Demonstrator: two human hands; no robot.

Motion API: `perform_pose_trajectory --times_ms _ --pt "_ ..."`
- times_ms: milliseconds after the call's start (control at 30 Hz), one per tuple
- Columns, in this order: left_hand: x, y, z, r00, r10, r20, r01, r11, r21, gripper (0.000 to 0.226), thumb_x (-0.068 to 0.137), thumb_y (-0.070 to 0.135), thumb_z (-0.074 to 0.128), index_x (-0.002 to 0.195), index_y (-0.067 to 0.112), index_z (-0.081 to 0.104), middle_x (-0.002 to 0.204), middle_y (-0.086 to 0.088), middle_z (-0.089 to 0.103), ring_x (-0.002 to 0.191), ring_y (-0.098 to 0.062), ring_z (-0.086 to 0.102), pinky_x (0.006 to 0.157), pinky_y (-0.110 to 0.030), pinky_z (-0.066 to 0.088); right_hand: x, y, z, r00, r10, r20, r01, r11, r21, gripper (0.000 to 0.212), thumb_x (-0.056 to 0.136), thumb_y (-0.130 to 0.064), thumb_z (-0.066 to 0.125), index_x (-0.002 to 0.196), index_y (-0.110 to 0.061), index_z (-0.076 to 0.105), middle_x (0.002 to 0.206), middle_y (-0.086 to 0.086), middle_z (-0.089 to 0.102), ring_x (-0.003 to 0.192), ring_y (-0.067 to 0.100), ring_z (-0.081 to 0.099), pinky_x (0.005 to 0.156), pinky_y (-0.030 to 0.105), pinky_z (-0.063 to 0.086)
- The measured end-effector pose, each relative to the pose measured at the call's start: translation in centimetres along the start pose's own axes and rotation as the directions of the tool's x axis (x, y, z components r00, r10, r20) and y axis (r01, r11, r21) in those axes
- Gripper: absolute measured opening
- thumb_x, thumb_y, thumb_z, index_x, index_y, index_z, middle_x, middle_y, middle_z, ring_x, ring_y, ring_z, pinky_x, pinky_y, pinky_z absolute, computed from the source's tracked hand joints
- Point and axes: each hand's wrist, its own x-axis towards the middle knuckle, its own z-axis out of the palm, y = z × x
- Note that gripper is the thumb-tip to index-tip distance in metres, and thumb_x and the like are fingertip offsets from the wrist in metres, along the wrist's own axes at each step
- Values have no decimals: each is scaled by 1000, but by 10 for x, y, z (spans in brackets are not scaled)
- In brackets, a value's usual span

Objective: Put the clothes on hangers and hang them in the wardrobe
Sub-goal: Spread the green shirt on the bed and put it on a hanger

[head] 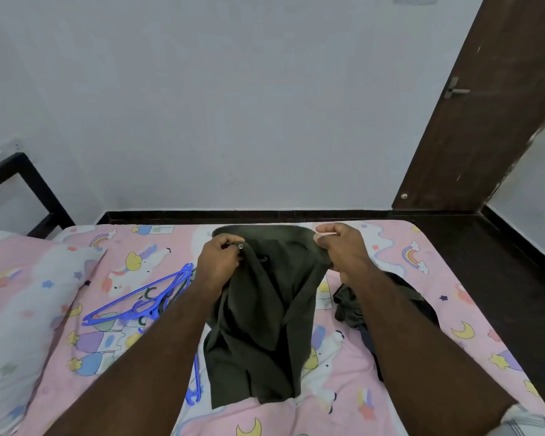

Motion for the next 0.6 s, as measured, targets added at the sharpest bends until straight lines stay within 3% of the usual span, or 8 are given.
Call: perform_pose_trajectory --times_ms 133,233,367,433,500,600 --pt "-6 12 6 989 -80 123 122 912 -391 22 97 6 52 104 10 72 98 -10 75 88 -23 71 85 -32 56 -1 -20 1 997 -68 31 55 952 300 19 90 2 67 103 -12 66 95 11 73 81 20 70 81 40 61" --pt "-3 20 4 980 -43 194 142 834 -533 18 98 5 55 107 9 70 98 -6 75 92 -20 72 91 -34 56 -1 -17 -8 995 -53 88 -3 846 533 26 88 9 66 110 -7 62 98 12 75 86 21 73 82 36 61" --pt "-2 20 10 976 -76 206 177 827 -533 10 95 5 62 101 10 69 95 -6 75 91 -21 71 92 -35 56 -11 9 -4 976 162 148 -179 978 111 17 85 2 73 101 3 67 99 19 76 79 24 74 72 33 62" --pt "-3 18 14 970 -104 219 208 823 -529 7 94 6 66 98 10 69 90 -5 75 90 -22 70 93 -36 56 -9 5 1 982 143 120 -162 971 173 13 87 -4 75 97 0 69 96 17 76 74 20 72 70 30 60" --pt "-5 18 17 967 -106 231 217 817 -534 6 93 7 68 97 11 69 89 -4 74 90 -21 70 92 -35 56 -6 -6 6 983 118 138 -158 931 329 11 89 -8 73 97 -4 67 97 14 76 77 19 71 77 33 59" --pt "-5 21 24 973 -87 214 189 832 -521 11 92 1 66 96 12 69 89 -4 73 86 -20 70 87 -33 57 -5 -9 14 967 181 180 -242 875 420 16 89 -15 74 100 -5 67 94 9 77 81 19 73 74 33 58"
